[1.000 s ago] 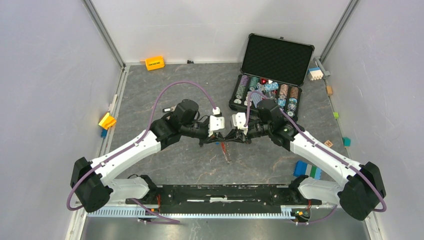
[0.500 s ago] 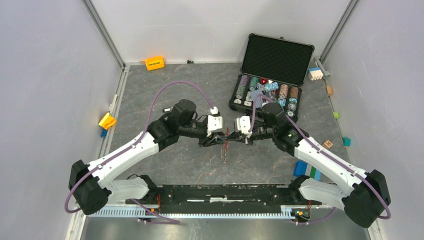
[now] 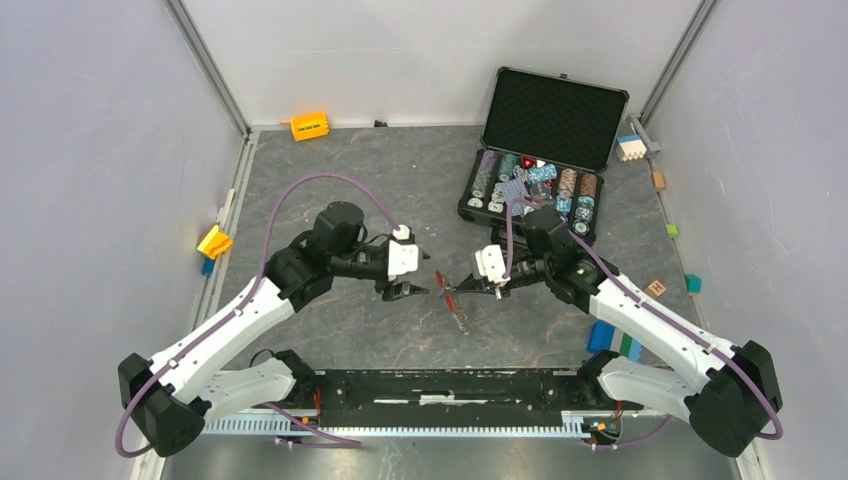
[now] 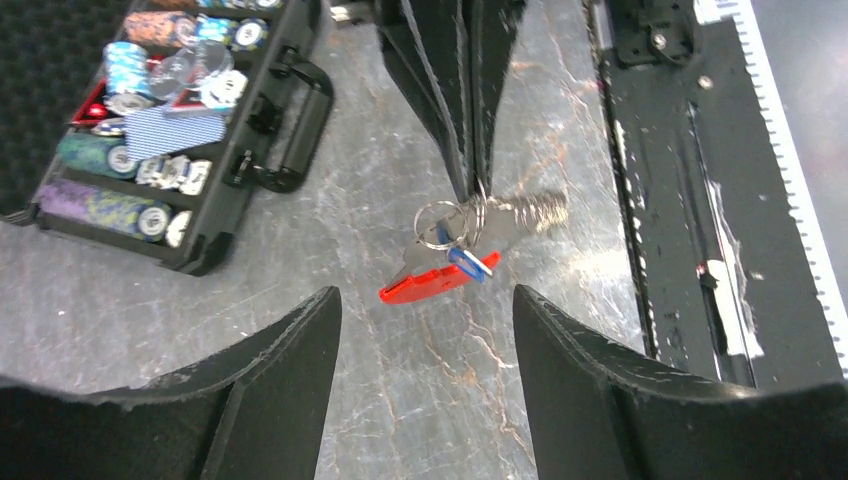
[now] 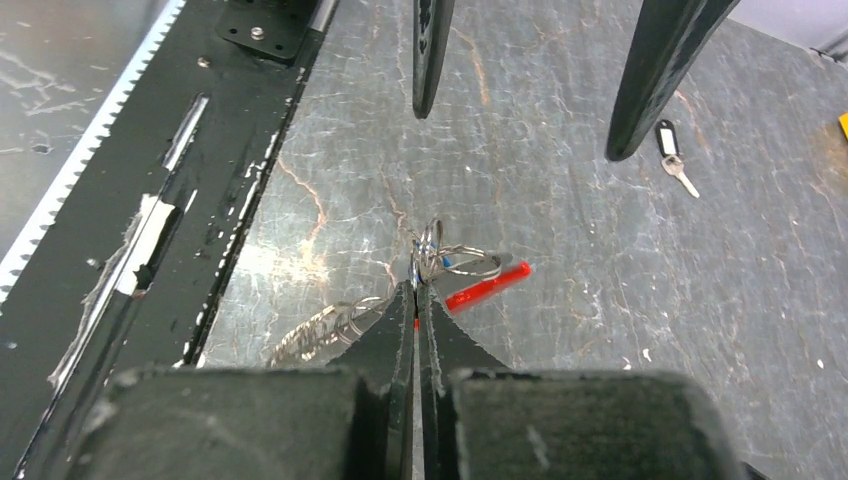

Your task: Put the keys on the keyring

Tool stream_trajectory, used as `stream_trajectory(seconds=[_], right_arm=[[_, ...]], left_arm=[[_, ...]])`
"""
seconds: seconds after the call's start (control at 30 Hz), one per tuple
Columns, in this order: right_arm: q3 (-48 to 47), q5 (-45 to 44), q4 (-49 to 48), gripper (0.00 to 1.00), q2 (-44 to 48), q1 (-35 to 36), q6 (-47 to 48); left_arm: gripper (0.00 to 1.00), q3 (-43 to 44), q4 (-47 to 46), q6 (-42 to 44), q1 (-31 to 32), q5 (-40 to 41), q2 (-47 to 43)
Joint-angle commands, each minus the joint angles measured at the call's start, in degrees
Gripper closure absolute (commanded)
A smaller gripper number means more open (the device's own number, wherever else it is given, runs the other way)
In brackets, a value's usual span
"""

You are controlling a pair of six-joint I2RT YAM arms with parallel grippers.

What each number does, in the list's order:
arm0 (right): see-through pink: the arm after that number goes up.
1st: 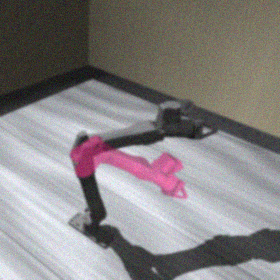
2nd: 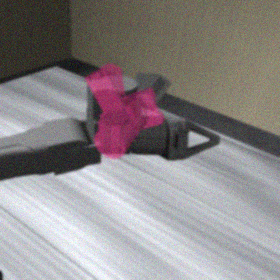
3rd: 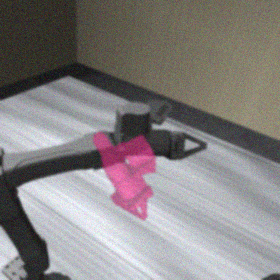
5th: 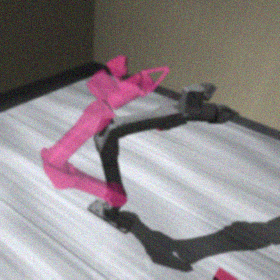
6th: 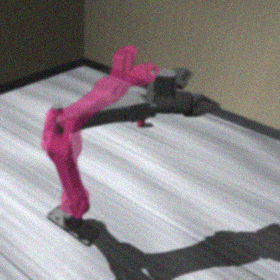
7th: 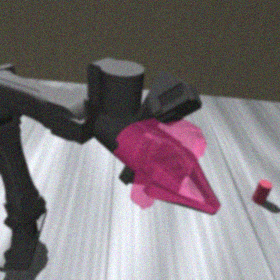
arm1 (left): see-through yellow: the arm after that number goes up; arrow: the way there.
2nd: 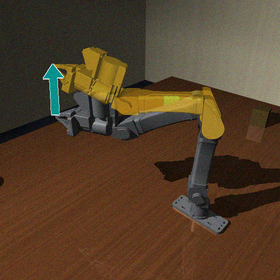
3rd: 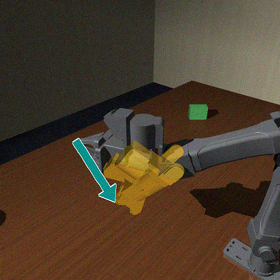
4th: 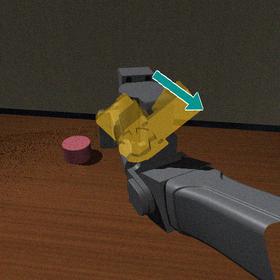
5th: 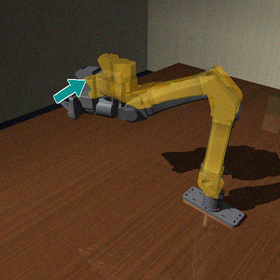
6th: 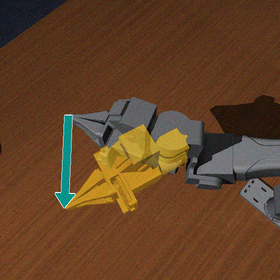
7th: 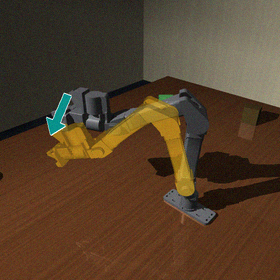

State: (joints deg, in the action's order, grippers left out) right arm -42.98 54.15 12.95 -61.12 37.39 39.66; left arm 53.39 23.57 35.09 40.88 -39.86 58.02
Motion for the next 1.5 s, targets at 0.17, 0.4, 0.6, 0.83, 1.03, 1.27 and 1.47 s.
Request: stream_trajectory(seconds=[0.17, 0.4, 0.6, 0.83, 1.03, 1.27, 1.47], right_arm=[[-2.82, 7.09, 9.50, 1.00, -0.37, -0.04, 13.15], [-3.74, 8.86, 12.75, 1.00, -0.47, -0.03, 16.46], [-4.39, 10.80, 11.66, 1.00, -1.36, -0.12, 13.60], [0.57, 10.65, -7.36, 1.00, 0.34, -1.69, -6.55], [4.70, 8.39, -23.50, 1.00, 0.90, -2.28, -22.79], [6.59, 4.10, -34.28, 1.00, -0.98, -2.59, -33.59], [7.71, 3.41, -40.06, 1.00, -3.28, -2.59, -38.37]], left_arm=[[0.29, -3.55, 5.73, 13.32, -0.19, -0.99, -1.58], [0.29, -3.55, 6.05, 12.03, -0.37, 5.64, -1.60], [0.30, -4.40, 4.49, 9.15, -0.74, 8.08, -1.40], [0.34, -6.10, 0.48, 4.80, -3.97, 7.17, -1.03], [0.35, -4.84, 1.46, 4.68, -5.16, 0.20, -1.67], [0.44, -3.03, 2.30, 6.49, -5.11, -10.74, -2.56], [0.53, -0.46, 0.36, 3.70, -5.09, -17.62, 1.33]])
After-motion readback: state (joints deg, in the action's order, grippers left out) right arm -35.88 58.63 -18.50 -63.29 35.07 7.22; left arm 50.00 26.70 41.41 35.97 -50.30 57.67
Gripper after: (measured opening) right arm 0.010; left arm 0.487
